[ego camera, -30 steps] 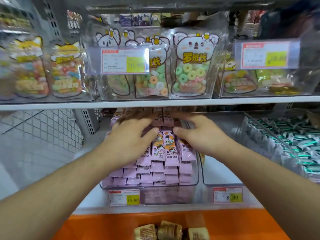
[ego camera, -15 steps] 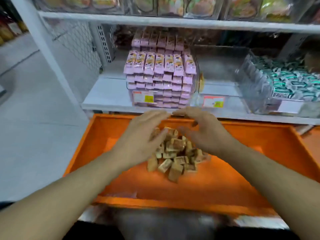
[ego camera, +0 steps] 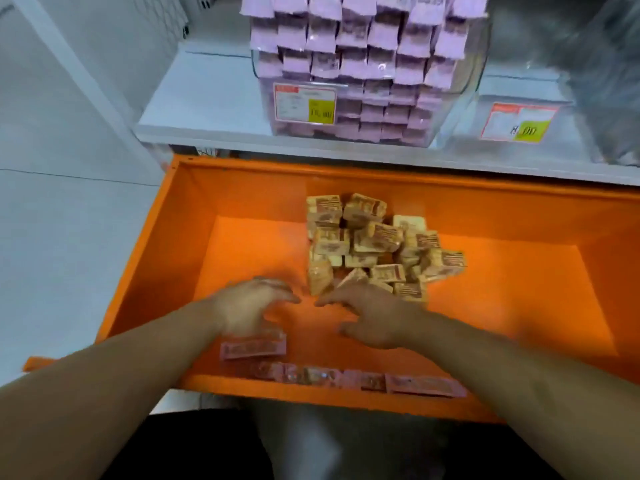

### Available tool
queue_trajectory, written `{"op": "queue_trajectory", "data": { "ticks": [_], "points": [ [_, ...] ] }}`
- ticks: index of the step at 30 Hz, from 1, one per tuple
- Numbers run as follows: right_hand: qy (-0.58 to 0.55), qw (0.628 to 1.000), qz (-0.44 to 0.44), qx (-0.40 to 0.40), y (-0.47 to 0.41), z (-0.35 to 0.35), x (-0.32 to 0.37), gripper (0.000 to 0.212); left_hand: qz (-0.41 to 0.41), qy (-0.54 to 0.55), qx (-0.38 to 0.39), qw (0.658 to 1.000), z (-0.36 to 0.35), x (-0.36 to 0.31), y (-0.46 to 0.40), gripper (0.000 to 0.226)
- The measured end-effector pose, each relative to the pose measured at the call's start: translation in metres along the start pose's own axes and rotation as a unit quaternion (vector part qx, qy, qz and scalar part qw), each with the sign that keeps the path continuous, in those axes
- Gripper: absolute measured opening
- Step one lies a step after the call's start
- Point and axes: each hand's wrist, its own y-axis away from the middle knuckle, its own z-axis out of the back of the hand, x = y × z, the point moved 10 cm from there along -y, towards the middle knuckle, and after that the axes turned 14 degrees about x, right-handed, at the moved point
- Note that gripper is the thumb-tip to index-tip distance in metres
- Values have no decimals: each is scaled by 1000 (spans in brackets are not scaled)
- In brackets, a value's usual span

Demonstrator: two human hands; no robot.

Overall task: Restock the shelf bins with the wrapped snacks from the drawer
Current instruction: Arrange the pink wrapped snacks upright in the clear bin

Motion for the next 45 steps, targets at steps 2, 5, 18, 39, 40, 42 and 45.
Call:
{"op": "queue_trajectory", "data": {
  "ticks": [2, 5, 18, 39, 40, 42, 45],
  "points": [
    [27, 999, 15, 33, -17, -15, -5, 61, 2, -19, 74, 997, -22, 12, -20, 81],
    [29, 994, 37, 99, -31, -43, -12, 65, 3, -22, 165, 986, -52, 27, -41, 92],
    [-16, 985, 33, 170, -56, -91, -27, 39, 15, 20, 136, 990, -70, 39, -63, 17],
    [-315, 928, 62, -188, 161, 138, 24, 38, -83, 521, -208, 823, 154, -76, 101, 13],
    [-324, 922, 73, -201, 174, 144, 31, 41, -96, 537, -223, 808, 162, -86, 110, 15],
    [-341, 907, 104, -222, 197, 152, 44, 44, -114, 568, -243, 778, 173, -103, 125, 22],
    [-382, 875, 156, -252, 223, 160, 60, 37, -143, 604, -253, 742, 181, -122, 140, 22]
  ]
}}
